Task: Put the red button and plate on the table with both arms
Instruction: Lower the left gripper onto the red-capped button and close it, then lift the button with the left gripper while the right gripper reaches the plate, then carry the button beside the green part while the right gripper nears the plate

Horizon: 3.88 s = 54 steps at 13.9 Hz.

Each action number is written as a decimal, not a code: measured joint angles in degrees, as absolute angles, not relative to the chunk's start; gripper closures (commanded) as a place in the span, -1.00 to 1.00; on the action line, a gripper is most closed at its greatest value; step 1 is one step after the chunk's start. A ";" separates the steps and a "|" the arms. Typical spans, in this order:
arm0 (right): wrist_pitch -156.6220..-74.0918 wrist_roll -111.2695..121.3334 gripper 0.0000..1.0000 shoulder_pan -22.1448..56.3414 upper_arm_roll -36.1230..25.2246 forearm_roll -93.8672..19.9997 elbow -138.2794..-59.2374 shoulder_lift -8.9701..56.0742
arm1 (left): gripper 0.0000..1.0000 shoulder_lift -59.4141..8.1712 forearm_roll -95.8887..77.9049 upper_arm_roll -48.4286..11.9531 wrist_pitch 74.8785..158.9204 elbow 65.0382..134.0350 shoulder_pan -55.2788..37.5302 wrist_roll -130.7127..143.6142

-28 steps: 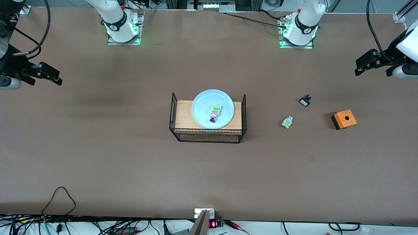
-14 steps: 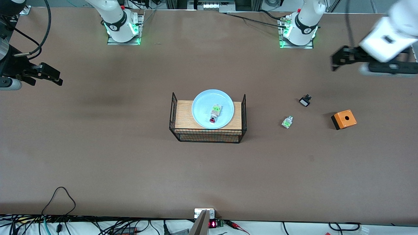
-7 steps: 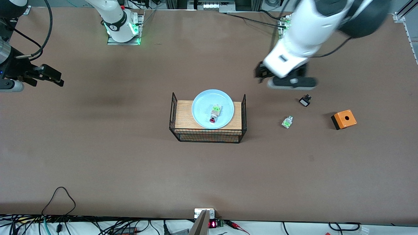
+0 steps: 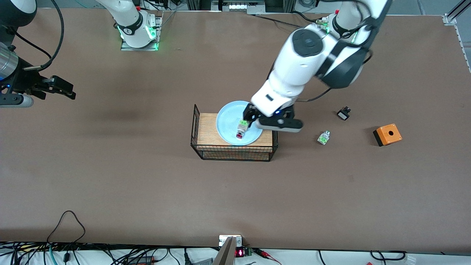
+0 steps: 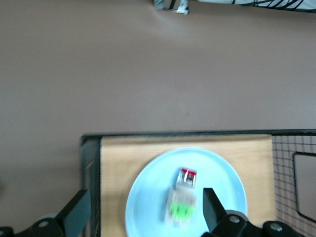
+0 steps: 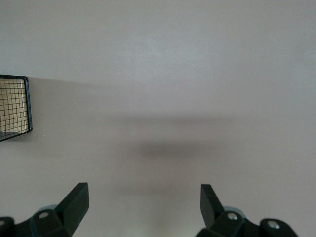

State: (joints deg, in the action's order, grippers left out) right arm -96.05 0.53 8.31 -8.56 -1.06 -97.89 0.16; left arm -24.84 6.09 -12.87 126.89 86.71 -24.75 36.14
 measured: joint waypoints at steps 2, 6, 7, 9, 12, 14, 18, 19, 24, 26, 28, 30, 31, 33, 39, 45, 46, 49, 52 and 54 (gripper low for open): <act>-96.05 0.50 -1.00 8.49 -8.56 -1.07 -97.87 0.15 | -1.00 -27.19 13.45 -13.63 128.27 86.49 -26.23 37.34; -96.05 0.50 -1.00 8.54 -8.56 -1.07 -97.85 0.15 | -1.00 -30.62 17.96 -15.22 132.99 86.37 -27.71 40.27; -96.05 0.49 -1.00 8.55 -8.56 -1.07 -97.85 0.15 | -1.00 -31.41 18.13 -15.29 134.46 86.38 -27.87 40.94; -96.05 0.43 -1.00 8.55 -8.56 -1.08 -97.85 0.15 | -1.00 -32.65 18.13 -15.46 135.09 86.46 -27.89 41.30; -96.02 0.33 -1.00 8.55 -8.56 -1.09 -97.85 0.15 | -1.00 -33.44 18.13 -15.87 135.06 88.13 -28.09 41.30; -95.91 -0.74 -1.00 8.55 -8.56 -1.10 -97.85 0.19 | -0.58 -33.45 18.13 -15.97 135.06 89.59 -28.52 41.30; -95.23 -2.19 -1.00 8.63 -8.55 -1.13 -97.87 0.67 | 0.57 -33.27 18.13 -16.44 133.77 89.95 -29.30 41.30; -95.14 -2.24 -1.00 8.87 -8.55 -1.14 -97.87 0.87 | 0.62 -33.11 18.13 -16.63 133.21 89.95 -29.31 41.29; -93.30 -8.18 -1.00 10.46 -8.53 -1.17 -97.87 1.21 | 0.68 -31.63 18.16 -16.66 129.98 89.16 -29.10 41.28; -92.34 -14.13 -1.00 12.07 -8.48 -1.75 -97.87 1.18 | 0.63 -29.04 17.92 -16.67 125.95 88.33 -28.87 41.46; -91.53 -22.38 -1.00 14.32 -8.37 -5.04 -97.83 0.97 | 0.63 -25.24 16.67 -16.62 120.41 87.75 -28.13 41.57; -91.39 -31.33 -1.00 16.75 -8.23 -8.53 -97.46 0.84 | 0.63 -21.78 16.35 -16.55 113.66 87.71 -26.69 41.63; -91.39 -35.76 -1.00 18.34 -8.02 -9.26 -97.12 0.84 | 0.63 -20.25 16.34 -16.49 110.68 87.71 -25.33 41.13; -92.04 -45.44 -1.00 21.70 -6.54 -9.71 -96.87 1.09 | 0.61 -18.26 15.22 -15.83 107.13 87.74 -21.88 35.66; -98.97 -69.84 -1.00 32.65 -3.00 -9.77 -91.68 8.77 | 0.59 -17.95 5.13 -4.98 107.67 88.79 -16.85 10.94; -109.29 -85.64 -1.00 38.68 -2.96 -9.77 -87.36 18.18 | 0.59 -21.23 4.85 2.08 108.97 91.26 -15.38 -3.95; -110.27 -86.86 -1.00 38.94 -2.97 -9.77 -87.27 19.20 | 0.59 -22.58 4.81 2.74 109.90 91.62 -14.88 -5.79; -114.63 -89.97 -1.00 40.29 -2.97 -9.77 -87.20 22.32 | 0.59 -28.22 4.73 3.19 114.04 92.64 -13.10 -8.09; -118.84 -91.43 -1.00 41.92 -2.97 -9.77 -87.09 25.85 | 0.57 -34.20 4.73 3.21 121.72 93.10 -11.05 -12.75; -119.23 -91.47 -1.00 42.47 -2.96 -9.76 -87.08 27.43 | 0.56 -36.17 4.72 2.37 125.62 93.93 -8.57 -16.36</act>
